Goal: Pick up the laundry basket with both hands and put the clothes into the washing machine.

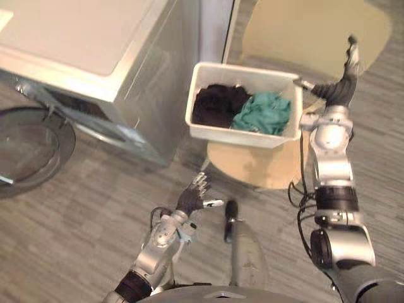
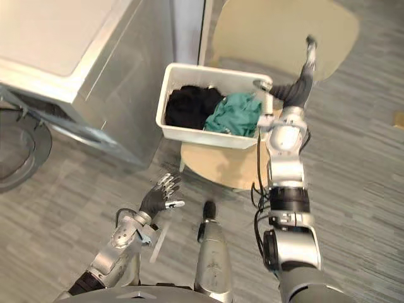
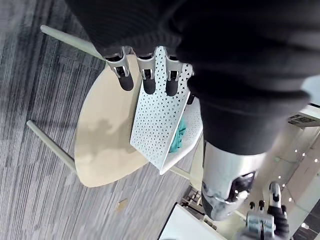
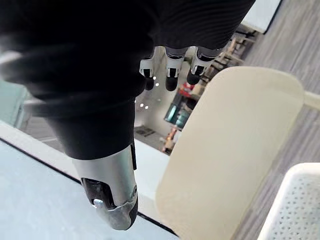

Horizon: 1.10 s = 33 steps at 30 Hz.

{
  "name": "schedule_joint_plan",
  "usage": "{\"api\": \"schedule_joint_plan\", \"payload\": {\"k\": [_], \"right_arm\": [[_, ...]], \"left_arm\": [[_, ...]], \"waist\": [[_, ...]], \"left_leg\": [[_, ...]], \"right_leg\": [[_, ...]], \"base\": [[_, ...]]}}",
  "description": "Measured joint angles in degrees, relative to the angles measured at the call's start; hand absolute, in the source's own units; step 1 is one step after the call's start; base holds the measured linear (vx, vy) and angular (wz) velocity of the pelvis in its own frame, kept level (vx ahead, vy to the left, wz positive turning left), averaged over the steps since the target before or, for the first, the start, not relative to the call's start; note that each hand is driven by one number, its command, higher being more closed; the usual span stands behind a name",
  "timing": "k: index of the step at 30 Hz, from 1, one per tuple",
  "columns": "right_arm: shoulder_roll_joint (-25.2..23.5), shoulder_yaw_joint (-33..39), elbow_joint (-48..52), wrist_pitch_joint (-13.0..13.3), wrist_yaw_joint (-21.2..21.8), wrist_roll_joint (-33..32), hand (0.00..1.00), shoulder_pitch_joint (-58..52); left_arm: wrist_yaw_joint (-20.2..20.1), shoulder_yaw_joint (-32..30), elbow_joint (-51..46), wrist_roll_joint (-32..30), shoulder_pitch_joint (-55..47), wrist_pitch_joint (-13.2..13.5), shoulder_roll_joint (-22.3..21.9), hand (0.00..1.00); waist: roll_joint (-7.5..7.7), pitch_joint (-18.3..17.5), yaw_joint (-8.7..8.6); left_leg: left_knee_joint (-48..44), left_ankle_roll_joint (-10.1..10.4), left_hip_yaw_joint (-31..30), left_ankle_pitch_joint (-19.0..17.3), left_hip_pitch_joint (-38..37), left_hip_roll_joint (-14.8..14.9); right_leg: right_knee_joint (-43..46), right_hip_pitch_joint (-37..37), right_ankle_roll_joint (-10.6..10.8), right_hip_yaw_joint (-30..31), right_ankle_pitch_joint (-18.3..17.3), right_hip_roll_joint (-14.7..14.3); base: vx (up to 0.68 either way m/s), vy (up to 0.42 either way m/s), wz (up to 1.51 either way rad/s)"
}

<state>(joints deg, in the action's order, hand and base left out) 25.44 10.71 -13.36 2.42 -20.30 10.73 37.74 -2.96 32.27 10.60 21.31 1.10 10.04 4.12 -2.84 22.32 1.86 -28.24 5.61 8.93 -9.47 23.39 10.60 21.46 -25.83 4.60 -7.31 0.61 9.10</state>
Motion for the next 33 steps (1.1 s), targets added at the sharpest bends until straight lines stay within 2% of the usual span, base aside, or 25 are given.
{"api": "schedule_joint_plan", "payload": {"k": [3, 6, 10, 12, 17, 21, 25, 27, 33], "right_arm": [[1.00, 0.03, -0.14, -1.55, -1.26, 0.73, 0.00, 2.17], [3.36, -0.02, -0.15, -2.79, -1.62, 0.83, 0.00, 5.36], [4.95, -1.81, -1.41, -2.64, -1.41, 0.16, 0.00, 10.17], [5.19, -3.00, -3.21, -2.45, -0.85, -2.86, 0.00, 13.20], [8.90, -9.97, -14.48, -2.02, 5.08, -13.42, 0.00, 20.54], [11.63, -16.18, -24.77, -1.34, 10.06, -21.29, 0.00, 27.28], [13.11, -23.70, -32.95, -1.14, 13.86, -24.09, 0.00, 33.10], [14.04, -27.42, -38.06, -1.21, 15.81, -24.53, 0.00, 36.62], [14.80, -35.18, -43.65, -1.22, 18.32, -25.07, 0.00, 40.56]], "left_arm": [[0.04, 0.16, -1.70, 0.01, 1.14, 0.02, -1.40, 0.00], [0.23, -0.72, -3.29, -0.05, 3.87, 0.09, -2.65, 0.00], [0.32, -1.10, -3.46, -0.05, 5.13, 0.40, -3.23, 0.00], [0.40, -2.34, -4.43, -0.03, 5.04, 0.38, -3.45, 0.00], [2.26, -7.26, -5.51, -0.03, 6.02, 0.44, -5.47, 0.00], [2.82, -8.24, -5.46, -0.04, 6.17, 0.46, -6.19, 0.00], [2.82, -9.91, -5.38, -0.05, 6.24, 0.46, -6.92, 0.00], [2.82, -9.93, -5.31, -0.06, 6.20, 0.46, -6.92, 0.00], [2.80, -10.00, -4.53, -0.09, 6.28, 0.33, -6.96, 0.00]], "waist": [[-0.09, 0.37, 0.36], [-0.08, 2.41, 1.10], [-0.07, 3.22, 1.36], [-0.06, 4.04, 1.56], [-0.02, 4.28, 2.35], [-0.01, 4.31, 2.82], [0.09, 4.37, 2.94], [0.09, 4.37, 3.53], [0.09, 4.37, 3.97]], "left_leg": [[-1.89, -0.01, -0.78, 0.00, 4.11, 0.07], [-3.87, -0.22, -0.90, -0.30, 7.05, 0.56], [-6.34, -0.56, -0.58, -1.08, 11.29, 1.70], [-7.49, -0.77, 0.26, -1.44, 13.11, 2.78], [-8.13, -0.78, 0.91, -1.54, 17.37, 4.15], [-8.17, -0.75, 0.93, -1.52, 19.89, 5.06], [-8.60, -0.74, 1.03, -1.49, 21.83, 6.19], [-8.48, -0.67, 0.99, -1.42, 22.48, 6.22], [-7.67, -0.47, 0.52, -0.58, 23.79, 6.15]], "right_leg": [[1.09, -2.93, 0.21, -1.39, -0.27, 0.76], [1.42, -4.72, 0.08, -2.91, -0.01, 1.40], [1.58, -7.86, 0.10, -4.26, 1.49, 1.41], [1.17, -9.13, 0.08, -4.12, 2.34, 0.66], [-1.47, -12.27, -0.24, -4.01, 4.35, -0.64], [-3.10, -13.98, -0.52, -4.31, 5.29, -1.57], [-4.50, -14.75, -0.60, -4.61, 6.04, -2.40], [-4.47, -15.42, -0.60, -4.78, 6.04, -2.38], [-4.50, -16.18, -0.61, -5.94, 6.03, -2.21]], "base": [[-0.05, 0.006, 0.21], [0.00, 0.012, 0.04], [0.02, 0.017, -0.04], [0.04, 0.002, -0.13], [0.03, -0.005, -0.09], [0.01, -0.002, -0.04], [0.04, 0.026, -0.01], [0.03, 0.026, 0.03], [0.01, 0.020, 0.09]]}}
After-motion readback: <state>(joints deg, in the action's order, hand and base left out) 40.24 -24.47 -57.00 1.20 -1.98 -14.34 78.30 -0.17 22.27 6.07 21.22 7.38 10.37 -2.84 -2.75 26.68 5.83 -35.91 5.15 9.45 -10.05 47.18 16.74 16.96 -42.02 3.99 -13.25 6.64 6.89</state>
